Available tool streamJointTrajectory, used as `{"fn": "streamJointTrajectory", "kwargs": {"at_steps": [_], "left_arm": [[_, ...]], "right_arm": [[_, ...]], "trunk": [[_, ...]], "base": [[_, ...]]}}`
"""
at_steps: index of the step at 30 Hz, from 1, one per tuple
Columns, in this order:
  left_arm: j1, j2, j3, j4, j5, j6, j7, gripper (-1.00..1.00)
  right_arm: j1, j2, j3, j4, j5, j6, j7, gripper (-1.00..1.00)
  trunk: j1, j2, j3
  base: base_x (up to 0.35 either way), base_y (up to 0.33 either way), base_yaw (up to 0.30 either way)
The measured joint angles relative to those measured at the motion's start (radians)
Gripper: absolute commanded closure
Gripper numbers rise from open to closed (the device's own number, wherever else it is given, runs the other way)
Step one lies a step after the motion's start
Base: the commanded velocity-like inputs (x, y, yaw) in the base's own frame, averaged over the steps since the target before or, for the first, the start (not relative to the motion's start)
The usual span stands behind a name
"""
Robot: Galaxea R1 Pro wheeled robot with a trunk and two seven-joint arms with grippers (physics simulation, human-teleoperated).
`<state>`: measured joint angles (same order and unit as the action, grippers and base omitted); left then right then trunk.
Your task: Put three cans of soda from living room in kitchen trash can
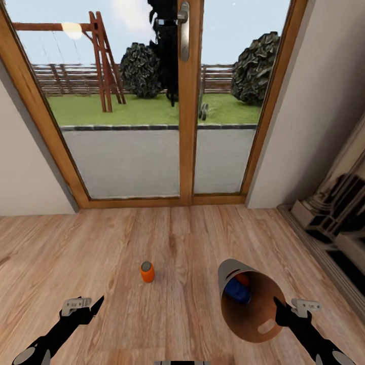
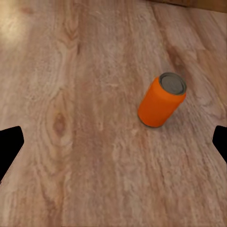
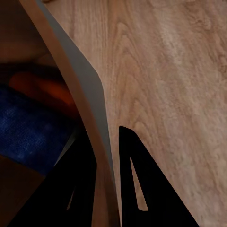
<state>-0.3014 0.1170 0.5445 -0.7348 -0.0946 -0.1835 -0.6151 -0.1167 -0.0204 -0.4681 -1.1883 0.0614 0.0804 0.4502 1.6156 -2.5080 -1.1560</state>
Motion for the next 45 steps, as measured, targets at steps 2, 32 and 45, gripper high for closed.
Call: {"fn": "streamJointTrajectory", "kwargs": {"at_steps": [2,32,45], "left_arm": [[0.000,0.000,0.000,0.001,-0.001,0.000,0.000,-1.00],[-0.318,-0.069,-0.134,-0.144,-0.029,0.896,0.307,-1.00],[-0.398,-0.107,-0.213,0.072,-0.027,0.906,0.530,-1.00]], "right_arm": [[0.000,-0.001,0.010,0.004,0.001,0.000,0.000,1.00],[-0.152,-0.074,0.134,-0.393,0.005,0.400,0.003,1.00],[-0.153,-0.067,0.149,-0.395,-0.007,0.417,0.007,1.00]], "trunk": [[0.000,0.000,0.000],[0.000,0.000,0.000],[0.000,0.000,0.000]], "base": [[0.323,0.000,0.000],[0.308,0.000,0.000],[0.087,0.000,0.000]]}}
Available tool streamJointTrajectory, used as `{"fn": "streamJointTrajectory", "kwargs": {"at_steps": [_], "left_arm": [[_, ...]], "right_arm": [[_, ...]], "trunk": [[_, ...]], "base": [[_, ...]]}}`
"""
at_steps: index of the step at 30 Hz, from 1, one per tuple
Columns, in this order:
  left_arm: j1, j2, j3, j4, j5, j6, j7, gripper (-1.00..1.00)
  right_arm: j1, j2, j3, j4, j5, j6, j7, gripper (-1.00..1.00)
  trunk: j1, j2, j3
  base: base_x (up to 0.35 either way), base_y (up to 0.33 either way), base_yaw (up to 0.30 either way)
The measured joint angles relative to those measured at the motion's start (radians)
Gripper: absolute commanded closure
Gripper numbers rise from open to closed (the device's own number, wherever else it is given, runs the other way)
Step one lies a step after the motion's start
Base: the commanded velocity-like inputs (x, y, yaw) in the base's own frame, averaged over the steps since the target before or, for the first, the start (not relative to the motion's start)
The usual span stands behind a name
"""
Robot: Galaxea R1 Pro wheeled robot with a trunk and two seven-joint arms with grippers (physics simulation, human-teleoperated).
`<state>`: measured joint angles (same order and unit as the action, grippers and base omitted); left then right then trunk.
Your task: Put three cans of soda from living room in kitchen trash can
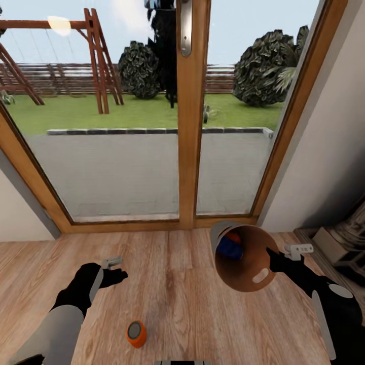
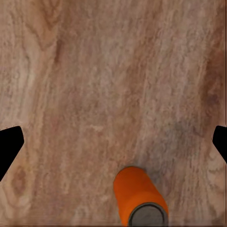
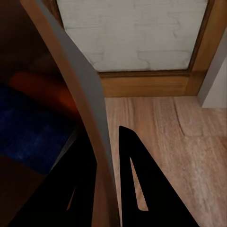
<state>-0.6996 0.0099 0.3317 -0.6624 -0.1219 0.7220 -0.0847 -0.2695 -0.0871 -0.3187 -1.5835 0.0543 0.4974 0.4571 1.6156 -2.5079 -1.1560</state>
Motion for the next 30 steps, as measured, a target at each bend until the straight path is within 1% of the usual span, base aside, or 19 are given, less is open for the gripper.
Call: {"fn": "streamJointTrajectory", "kwargs": {"at_steps": [1,2,3,4,5,7,9,12,16,23,30], "left_arm": [[0.000,-0.025,-0.042,0.005,0.003,0.000,0.006,-1.00],[0.000,-0.032,-0.060,0.005,0.000,0.000,0.007,-1.00],[0.000,-0.039,-0.099,0.007,0.001,0.000,0.008,-1.00],[0.000,-0.042,-0.118,0.009,0.000,-0.001,0.008,-1.00],[0.000,-0.046,-0.145,0.019,0.004,-0.001,0.009,-1.00],[0.000,-0.051,-0.164,0.033,0.005,-0.003,0.009,-1.00],[0.000,-0.068,-0.184,0.056,0.008,-0.007,0.008,-1.00],[0.000,-0.082,-0.193,0.070,0.008,-0.009,0.008,-1.00],[0.000,-0.091,-0.197,0.074,0.005,-0.010,0.008,-1.00],[0.000,-0.106,-0.201,0.094,0.002,-0.010,0.008,-1.00],[0.000,-0.107,-0.201,0.102,0.003,-0.010,0.008,-1.00]], "right_arm": [[0.000,0.001,0.001,0.000,-0.001,0.001,0.000,1.00],[0.000,0.001,0.001,0.000,-0.002,0.001,0.000,1.00],[0.000,0.001,0.001,0.000,-0.003,0.001,-0.001,1.00],[0.000,0.000,0.000,0.000,-0.001,0.001,-0.002,1.00],[0.000,-0.002,0.000,0.000,0.000,0.000,-0.003,1.00],[0.000,-0.005,-0.001,0.000,0.002,0.000,-0.004,1.00],[0.000,-0.010,-0.007,0.000,0.002,0.001,-0.005,1.00],[-0.001,-0.013,-0.012,0.000,0.005,0.001,-0.006,1.00],[-0.001,-0.014,-0.014,0.000,0.003,0.002,-0.006,1.00],[-0.001,-0.013,-0.014,0.000,0.002,0.003,-0.006,1.00],[-0.001,-0.013,-0.013,0.000,0.001,0.003,-0.006,1.00]], "trunk": [[0.000,0.000,0.000],[0.000,0.000,0.000],[0.000,0.000,0.000],[0.000,0.000,0.000],[0.000,0.000,0.000],[0.000,0.000,0.000],[0.000,0.000,0.000],[0.000,0.000,0.000],[0.000,0.000,0.000],[0.003,-0.002,-0.027],[0.006,-0.003,-0.054]], "base": [[0.002,0.000,0.000],[0.001,0.000,0.000],[0.001,0.000,0.000],[0.000,0.000,0.000],[0.000,0.000,0.000],[0.000,0.000,0.000],[0.000,0.000,0.000],[0.000,0.000,0.000],[0.000,0.000,0.000],[0.000,0.000,0.000],[0.000,0.000,0.000]]}}
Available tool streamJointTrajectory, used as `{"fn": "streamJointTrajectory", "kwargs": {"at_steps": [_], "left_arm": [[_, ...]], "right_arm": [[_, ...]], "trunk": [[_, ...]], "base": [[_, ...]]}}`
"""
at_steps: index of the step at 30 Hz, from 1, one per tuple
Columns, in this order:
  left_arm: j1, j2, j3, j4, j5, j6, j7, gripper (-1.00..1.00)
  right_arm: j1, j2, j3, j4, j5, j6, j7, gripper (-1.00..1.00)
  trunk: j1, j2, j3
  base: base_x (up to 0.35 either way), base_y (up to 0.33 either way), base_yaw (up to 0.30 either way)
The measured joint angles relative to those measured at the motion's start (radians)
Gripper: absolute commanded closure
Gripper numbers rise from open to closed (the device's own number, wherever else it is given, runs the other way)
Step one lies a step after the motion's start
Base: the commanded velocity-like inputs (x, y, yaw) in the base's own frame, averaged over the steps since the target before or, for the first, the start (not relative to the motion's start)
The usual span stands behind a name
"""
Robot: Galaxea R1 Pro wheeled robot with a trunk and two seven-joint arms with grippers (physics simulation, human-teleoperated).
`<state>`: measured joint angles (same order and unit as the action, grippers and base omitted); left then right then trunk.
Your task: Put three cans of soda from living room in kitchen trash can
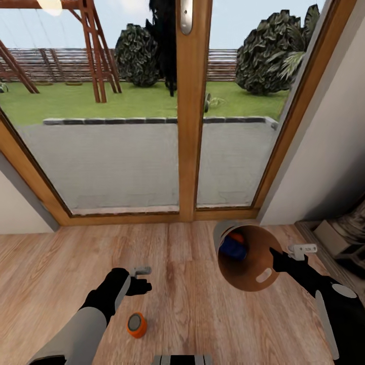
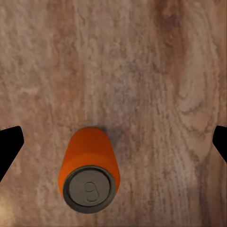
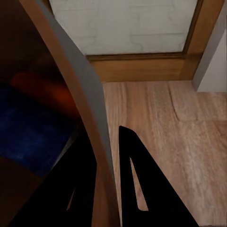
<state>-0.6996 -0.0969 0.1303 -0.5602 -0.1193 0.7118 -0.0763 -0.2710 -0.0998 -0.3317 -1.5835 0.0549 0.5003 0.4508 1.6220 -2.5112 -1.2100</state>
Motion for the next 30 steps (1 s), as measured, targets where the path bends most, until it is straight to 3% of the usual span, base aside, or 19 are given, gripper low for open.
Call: {"fn": "streamJointTrajectory", "kwargs": {"at_steps": [5,12,15,20,30], "left_arm": [[0.000,0.006,0.000,0.001,0.001,0.000,0.000,-1.00],[0.000,0.009,0.000,0.003,0.001,0.002,0.000,-1.00],[0.000,0.009,0.000,0.003,0.001,0.002,0.000,-1.00],[0.000,0.009,0.000,0.002,-0.001,0.004,0.001,-1.00],[0.000,0.009,-0.001,0.009,-0.004,0.013,-0.002,-1.00]], "right_arm": [[-0.001,0.001,0.006,0.000,0.000,0.001,-0.001,1.00],[-0.099,-0.002,0.010,0.002,0.015,0.094,-0.001,1.00],[-0.153,-0.018,0.008,-0.001,0.006,0.112,-0.001,1.00],[-0.172,-0.036,0.008,0.000,0.018,0.118,-0.001,1.00],[-0.182,-0.038,0.010,0.000,0.011,0.120,-0.001,1.00]], "trunk": [[0.002,-0.001,-0.019],[0.005,-0.003,-0.046],[0.007,-0.004,-0.058],[0.009,-0.005,-0.077],[0.014,-0.007,-0.116]], "base": [[0.000,0.000,0.000],[0.000,0.000,0.000],[0.000,0.000,0.000],[0.000,0.000,0.000],[0.000,0.000,0.000]]}}
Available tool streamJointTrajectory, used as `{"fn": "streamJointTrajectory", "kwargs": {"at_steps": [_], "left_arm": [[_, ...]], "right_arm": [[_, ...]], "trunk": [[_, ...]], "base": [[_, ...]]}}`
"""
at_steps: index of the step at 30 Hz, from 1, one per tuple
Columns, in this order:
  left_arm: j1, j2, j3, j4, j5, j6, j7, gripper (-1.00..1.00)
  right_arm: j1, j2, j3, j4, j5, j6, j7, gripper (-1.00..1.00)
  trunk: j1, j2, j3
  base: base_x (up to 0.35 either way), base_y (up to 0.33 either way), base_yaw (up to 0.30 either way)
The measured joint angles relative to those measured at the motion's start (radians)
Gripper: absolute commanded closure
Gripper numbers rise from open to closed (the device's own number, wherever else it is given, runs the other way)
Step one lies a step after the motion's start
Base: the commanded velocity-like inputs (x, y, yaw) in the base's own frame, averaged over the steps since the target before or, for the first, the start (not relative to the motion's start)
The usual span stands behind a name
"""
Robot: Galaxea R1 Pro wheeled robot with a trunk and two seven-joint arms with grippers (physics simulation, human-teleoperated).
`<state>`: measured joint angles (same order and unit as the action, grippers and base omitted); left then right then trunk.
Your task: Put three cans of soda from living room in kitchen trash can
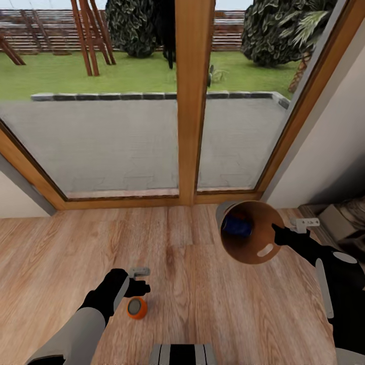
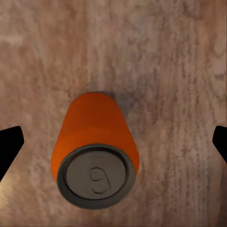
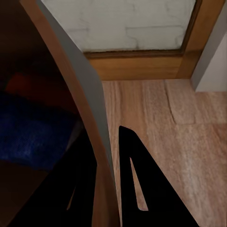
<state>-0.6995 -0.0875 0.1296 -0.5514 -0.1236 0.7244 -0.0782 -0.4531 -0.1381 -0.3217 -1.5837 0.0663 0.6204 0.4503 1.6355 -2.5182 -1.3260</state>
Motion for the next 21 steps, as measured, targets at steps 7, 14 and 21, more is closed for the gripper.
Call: {"fn": "streamJointTrajectory", "kwargs": {"at_steps": [7,14,21], "left_arm": [[0.000,0.001,-0.001,-0.001,0.002,0.029,-0.001,-1.00],[-0.001,0.003,-0.002,-0.005,0.003,0.048,0.000,-1.00],[-0.003,0.004,-0.003,-0.012,0.004,0.050,0.000,-1.00]], "right_arm": [[-0.021,0.000,0.002,0.000,0.003,0.041,-0.001,1.00],[-0.028,0.000,0.003,0.000,0.004,0.048,-0.001,1.00],[-0.049,0.001,0.023,0.000,-0.001,0.052,-0.001,1.00]], "trunk": [[0.000,0.000,-0.004],[0.002,-0.001,-0.019],[0.003,-0.002,-0.027]], "base": [[0.000,0.000,0.000],[0.000,0.000,0.000],[0.000,0.000,0.000]]}}
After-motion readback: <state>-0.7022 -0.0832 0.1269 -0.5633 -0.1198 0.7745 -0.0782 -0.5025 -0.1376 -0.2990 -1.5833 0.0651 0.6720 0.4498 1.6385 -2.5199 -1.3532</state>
